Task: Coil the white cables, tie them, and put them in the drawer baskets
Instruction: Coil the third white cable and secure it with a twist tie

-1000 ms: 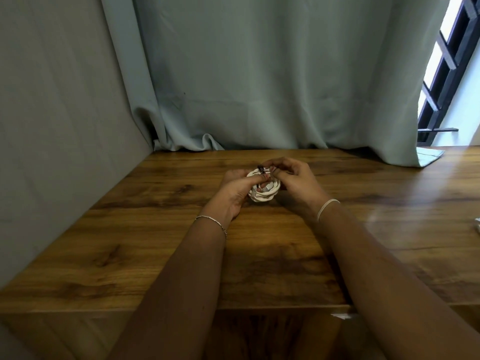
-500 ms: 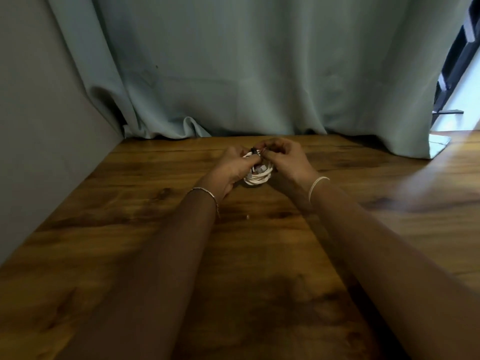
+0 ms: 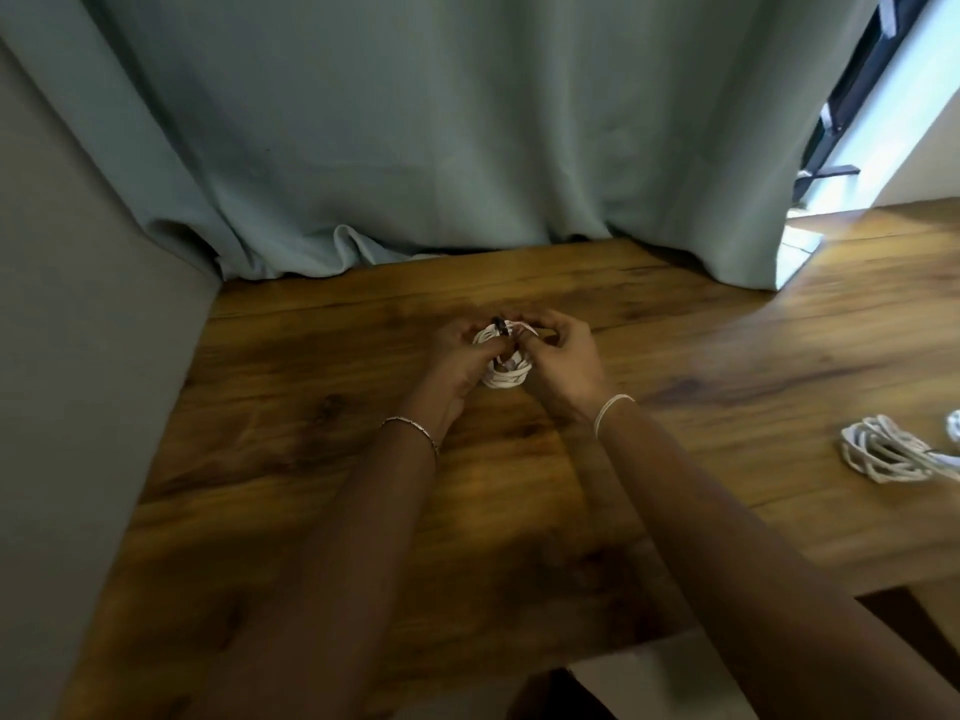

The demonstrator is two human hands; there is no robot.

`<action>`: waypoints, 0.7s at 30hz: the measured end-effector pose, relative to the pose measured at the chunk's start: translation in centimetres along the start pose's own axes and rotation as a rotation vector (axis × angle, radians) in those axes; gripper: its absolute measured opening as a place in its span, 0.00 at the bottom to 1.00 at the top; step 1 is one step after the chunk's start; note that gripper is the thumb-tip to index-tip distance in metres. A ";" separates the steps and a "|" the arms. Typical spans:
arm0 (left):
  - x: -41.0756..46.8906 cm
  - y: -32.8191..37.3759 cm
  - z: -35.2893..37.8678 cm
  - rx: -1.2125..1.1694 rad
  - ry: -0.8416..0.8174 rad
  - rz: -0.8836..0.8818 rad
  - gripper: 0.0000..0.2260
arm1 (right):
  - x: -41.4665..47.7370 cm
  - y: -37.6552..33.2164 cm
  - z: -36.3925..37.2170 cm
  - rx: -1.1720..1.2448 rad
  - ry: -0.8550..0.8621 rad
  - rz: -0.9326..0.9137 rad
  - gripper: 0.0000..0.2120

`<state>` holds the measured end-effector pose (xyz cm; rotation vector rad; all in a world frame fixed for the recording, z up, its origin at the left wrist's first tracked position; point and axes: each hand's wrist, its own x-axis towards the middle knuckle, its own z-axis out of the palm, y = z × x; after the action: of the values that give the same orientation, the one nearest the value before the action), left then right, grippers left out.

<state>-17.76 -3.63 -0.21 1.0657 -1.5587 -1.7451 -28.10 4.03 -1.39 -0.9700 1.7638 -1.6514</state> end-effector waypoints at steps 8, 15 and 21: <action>-3.5 0.4 1.9 -0.309 -0.237 -0.321 0.07 | -4.9 -2.0 -3.4 -0.250 0.094 -0.069 0.11; -6.2 0.6 6.5 -0.338 -0.350 -0.440 0.09 | -9.2 -2.0 -7.5 -0.127 0.159 0.005 0.16; -7.4 0.4 12.4 -0.403 -0.438 -0.510 0.05 | -11.7 -2.3 -12.7 0.006 0.318 0.092 0.15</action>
<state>-24.40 9.01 1.70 0.9673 -1.1279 -2.6493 -30.73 21.02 1.26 -0.6382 1.9726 -1.8282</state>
